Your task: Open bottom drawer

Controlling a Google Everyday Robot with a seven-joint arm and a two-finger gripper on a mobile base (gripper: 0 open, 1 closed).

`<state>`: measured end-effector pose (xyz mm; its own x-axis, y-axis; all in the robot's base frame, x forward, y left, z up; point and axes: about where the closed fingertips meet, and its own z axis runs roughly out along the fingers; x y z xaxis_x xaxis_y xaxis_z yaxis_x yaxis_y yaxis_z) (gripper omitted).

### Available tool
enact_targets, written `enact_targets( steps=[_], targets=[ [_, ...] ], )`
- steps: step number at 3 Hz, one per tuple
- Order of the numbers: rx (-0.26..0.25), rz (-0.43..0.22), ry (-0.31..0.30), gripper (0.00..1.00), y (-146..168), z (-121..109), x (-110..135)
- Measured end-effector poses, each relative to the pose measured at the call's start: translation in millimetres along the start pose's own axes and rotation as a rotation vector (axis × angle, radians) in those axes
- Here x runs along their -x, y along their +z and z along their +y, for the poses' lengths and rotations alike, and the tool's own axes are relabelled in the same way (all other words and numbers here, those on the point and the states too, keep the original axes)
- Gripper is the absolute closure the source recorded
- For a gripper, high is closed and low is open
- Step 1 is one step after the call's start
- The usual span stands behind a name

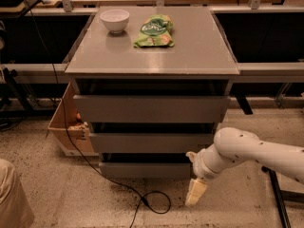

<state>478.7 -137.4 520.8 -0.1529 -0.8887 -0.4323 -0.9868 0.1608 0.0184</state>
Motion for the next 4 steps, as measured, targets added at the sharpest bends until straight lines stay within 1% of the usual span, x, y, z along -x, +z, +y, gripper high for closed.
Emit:
enact_targets(
  steps=[2,3,4],
  targets=[
    [0.037,-0.042,-0.033,0.00,82.0,-4.0,-31.2],
    [0.077,-0.070,-0.034,0.00,132.1,-4.0,-45.2],
    [0.077,-0.070,-0.034,0.00,132.1,-4.0,-45.2]
  ],
)
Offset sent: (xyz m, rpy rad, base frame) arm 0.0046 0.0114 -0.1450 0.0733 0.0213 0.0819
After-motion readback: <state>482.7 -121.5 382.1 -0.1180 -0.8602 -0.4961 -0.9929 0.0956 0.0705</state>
